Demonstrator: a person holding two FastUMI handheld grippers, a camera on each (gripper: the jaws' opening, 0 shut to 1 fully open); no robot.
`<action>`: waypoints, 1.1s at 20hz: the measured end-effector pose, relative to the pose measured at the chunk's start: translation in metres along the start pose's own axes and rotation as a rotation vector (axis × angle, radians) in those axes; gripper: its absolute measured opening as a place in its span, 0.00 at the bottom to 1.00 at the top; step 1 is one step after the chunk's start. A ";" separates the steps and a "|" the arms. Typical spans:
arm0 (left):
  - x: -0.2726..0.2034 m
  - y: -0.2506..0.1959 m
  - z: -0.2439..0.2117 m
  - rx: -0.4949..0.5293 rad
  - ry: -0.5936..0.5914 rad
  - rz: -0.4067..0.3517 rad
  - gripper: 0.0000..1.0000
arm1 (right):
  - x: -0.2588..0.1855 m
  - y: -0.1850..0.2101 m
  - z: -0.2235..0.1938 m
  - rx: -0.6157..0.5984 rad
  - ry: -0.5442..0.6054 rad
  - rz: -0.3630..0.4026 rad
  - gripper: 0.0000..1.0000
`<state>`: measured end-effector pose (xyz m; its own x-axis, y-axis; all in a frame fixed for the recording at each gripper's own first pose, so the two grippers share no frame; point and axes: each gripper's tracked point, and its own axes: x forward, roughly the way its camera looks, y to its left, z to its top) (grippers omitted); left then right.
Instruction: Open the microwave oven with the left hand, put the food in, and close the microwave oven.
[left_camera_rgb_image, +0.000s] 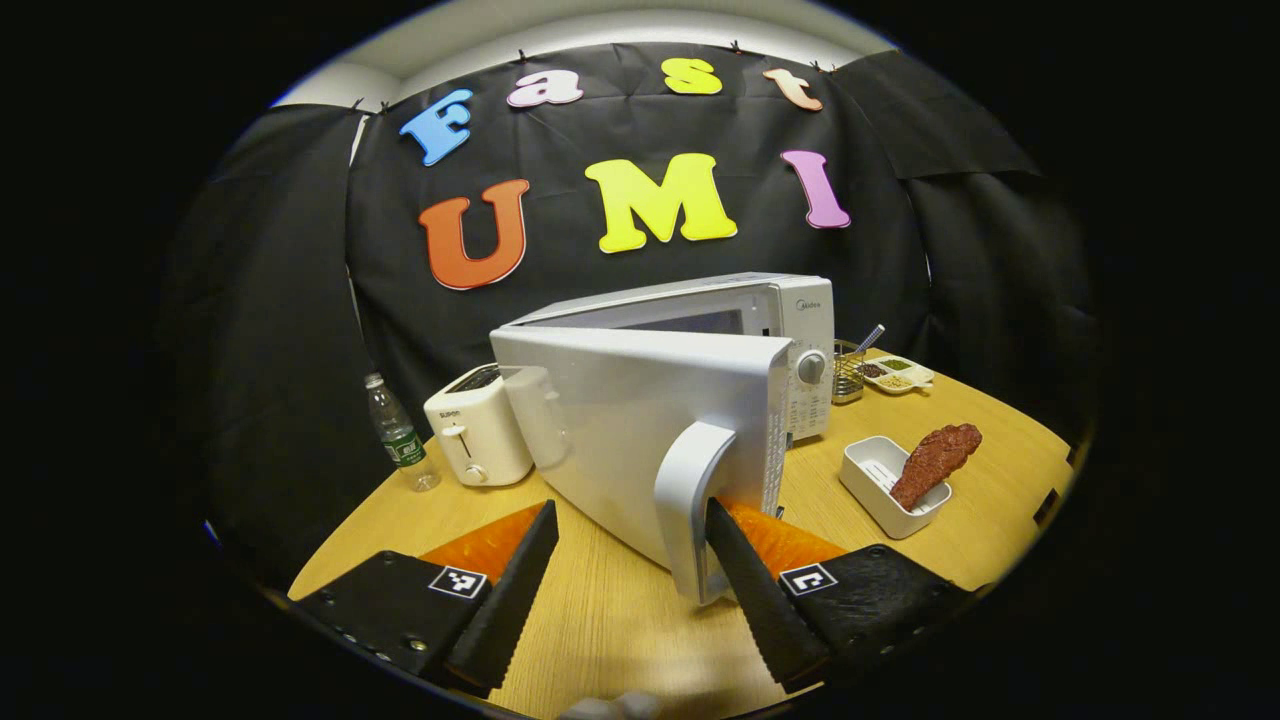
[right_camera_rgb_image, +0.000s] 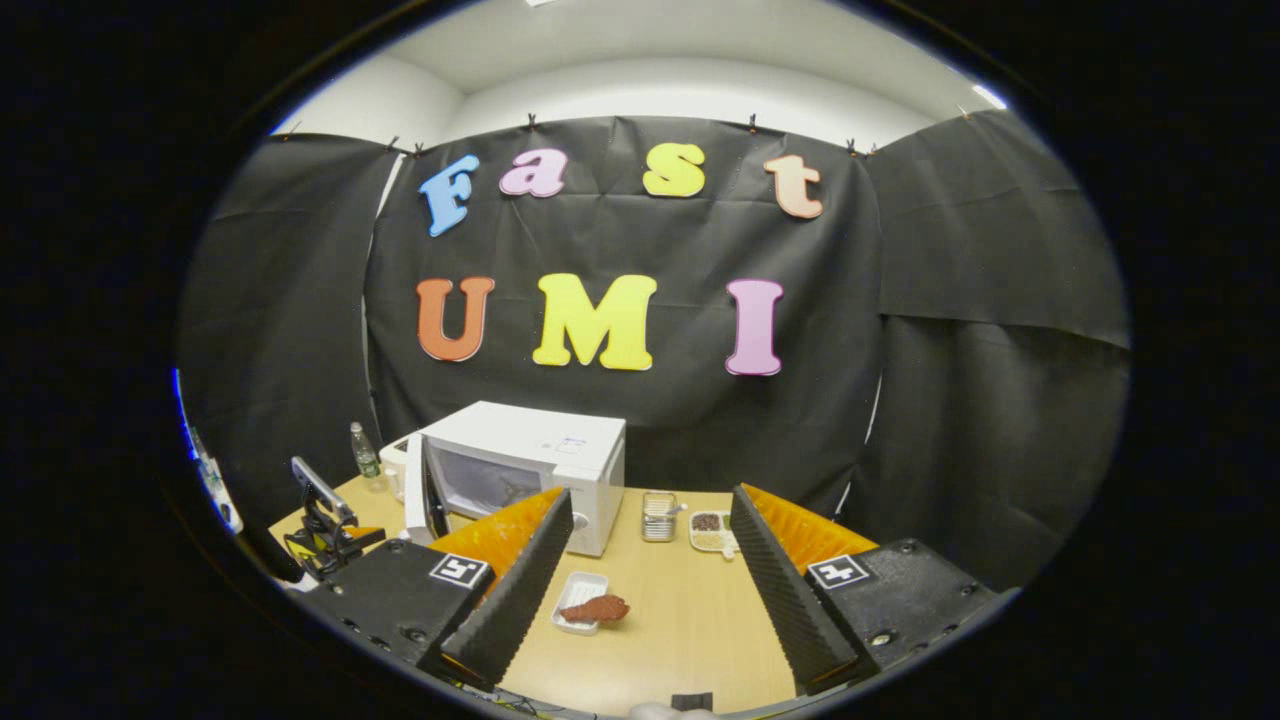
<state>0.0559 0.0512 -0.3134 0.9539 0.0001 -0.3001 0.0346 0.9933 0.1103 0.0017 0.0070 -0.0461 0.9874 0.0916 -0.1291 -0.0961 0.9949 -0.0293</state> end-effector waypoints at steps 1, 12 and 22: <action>-0.006 0.009 -0.001 -0.010 -0.001 0.014 0.93 | 0.001 0.006 -0.001 0.003 -0.001 0.011 1.00; -0.051 0.103 -0.026 -0.071 0.050 0.158 0.95 | 0.004 0.052 -0.007 0.033 -0.001 0.099 0.96; -0.071 0.188 -0.046 -0.036 0.081 0.279 0.93 | 0.008 0.072 -0.019 0.046 0.025 0.124 1.00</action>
<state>-0.0192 0.2430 -0.3151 0.8981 0.2815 -0.3380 -0.2375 0.9571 0.1659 0.0001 0.0782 -0.0679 0.9647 0.2136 -0.1538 -0.2110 0.9769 0.0335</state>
